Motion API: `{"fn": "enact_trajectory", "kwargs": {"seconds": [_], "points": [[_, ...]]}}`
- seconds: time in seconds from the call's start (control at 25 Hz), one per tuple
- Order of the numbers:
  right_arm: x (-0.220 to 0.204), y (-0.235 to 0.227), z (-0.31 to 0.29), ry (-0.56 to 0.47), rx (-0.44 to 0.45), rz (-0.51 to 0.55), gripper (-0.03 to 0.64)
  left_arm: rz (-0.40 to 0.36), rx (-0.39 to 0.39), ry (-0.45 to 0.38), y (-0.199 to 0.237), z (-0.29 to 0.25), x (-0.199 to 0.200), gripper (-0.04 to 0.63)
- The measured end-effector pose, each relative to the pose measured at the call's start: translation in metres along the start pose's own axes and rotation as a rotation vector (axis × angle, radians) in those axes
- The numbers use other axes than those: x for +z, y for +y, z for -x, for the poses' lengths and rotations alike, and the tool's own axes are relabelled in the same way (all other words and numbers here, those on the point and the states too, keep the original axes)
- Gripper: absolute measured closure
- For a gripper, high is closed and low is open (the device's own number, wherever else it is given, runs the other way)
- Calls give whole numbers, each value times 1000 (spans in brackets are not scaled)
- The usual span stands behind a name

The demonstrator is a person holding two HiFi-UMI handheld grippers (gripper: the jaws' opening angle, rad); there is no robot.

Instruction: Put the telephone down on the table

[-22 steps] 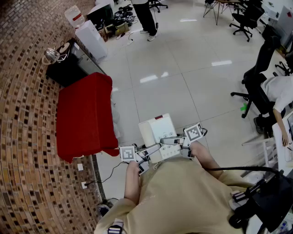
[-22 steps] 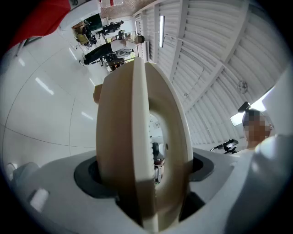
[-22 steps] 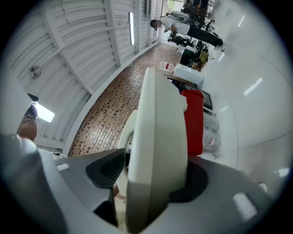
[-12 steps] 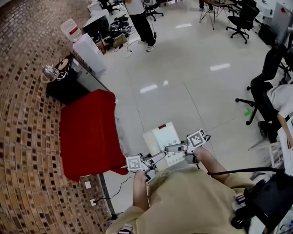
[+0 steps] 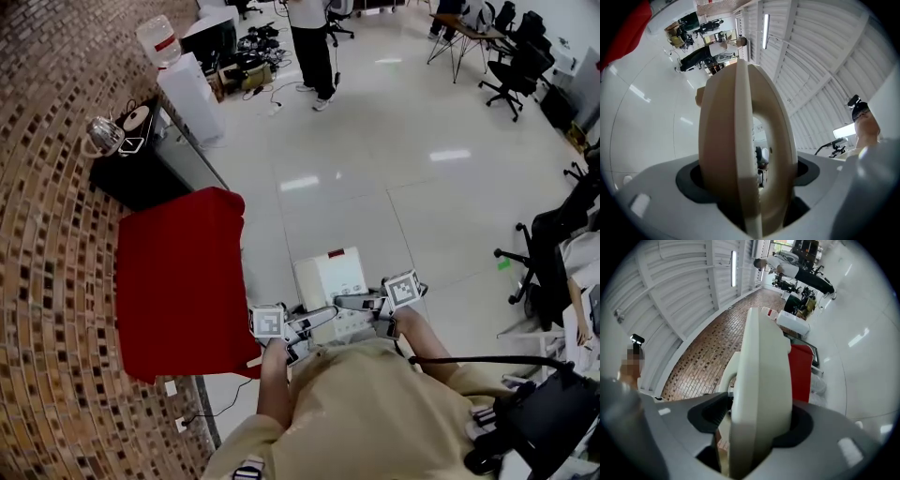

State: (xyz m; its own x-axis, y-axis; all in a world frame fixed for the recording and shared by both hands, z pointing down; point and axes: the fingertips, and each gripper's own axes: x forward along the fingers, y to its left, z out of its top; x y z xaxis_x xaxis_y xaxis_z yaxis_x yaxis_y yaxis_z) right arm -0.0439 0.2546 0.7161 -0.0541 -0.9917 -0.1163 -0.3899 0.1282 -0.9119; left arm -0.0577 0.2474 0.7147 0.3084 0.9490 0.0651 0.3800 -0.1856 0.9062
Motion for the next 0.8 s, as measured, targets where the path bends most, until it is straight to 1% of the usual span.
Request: {"fn": "enact_trajectory", "kwargs": {"seconds": [0.08,0.12,0.2,0.24,0.32,0.4,0.44,0.52,0.56,0.6,0.64,0.68,0.72,0.76,0.8], "points": [[18,-14,-16,6,-13,53,337,-21,-3,6,0,5,23,167],[25,-22,-22,11,-18,67,337,-24,1,-3,6,7,32,167],[41,-33,-31,29,-22,90,337,-1,2,-31,27,13,46,167],[52,-37,-35,39,-22,98,337,-19,-4,-36,31,13,57,167],[71,-51,-42,50,-6,36,337,-38,-7,-52,39,13,83,167],[94,-68,-52,86,11,3,337,-40,1,-92,57,15,109,167],[107,-76,-56,111,20,-16,337,-53,12,-114,62,15,126,167],[138,-91,-65,156,49,-68,337,-118,47,-150,61,11,170,167],[157,-96,-70,186,64,-57,337,-132,66,-175,64,10,190,167],[175,-100,-75,219,75,-46,337,-125,79,-208,70,10,207,167],[192,-106,-79,249,87,-57,337,-91,90,-249,82,12,221,167],[210,-110,-86,279,102,-58,337,-39,106,-292,98,16,231,167],[229,-109,-94,313,119,-12,337,5,129,-331,112,21,242,167],[249,-106,-105,349,138,57,337,19,151,-363,116,26,257,167],[264,-104,-116,382,155,91,337,4,162,-392,112,29,275,167]]}}
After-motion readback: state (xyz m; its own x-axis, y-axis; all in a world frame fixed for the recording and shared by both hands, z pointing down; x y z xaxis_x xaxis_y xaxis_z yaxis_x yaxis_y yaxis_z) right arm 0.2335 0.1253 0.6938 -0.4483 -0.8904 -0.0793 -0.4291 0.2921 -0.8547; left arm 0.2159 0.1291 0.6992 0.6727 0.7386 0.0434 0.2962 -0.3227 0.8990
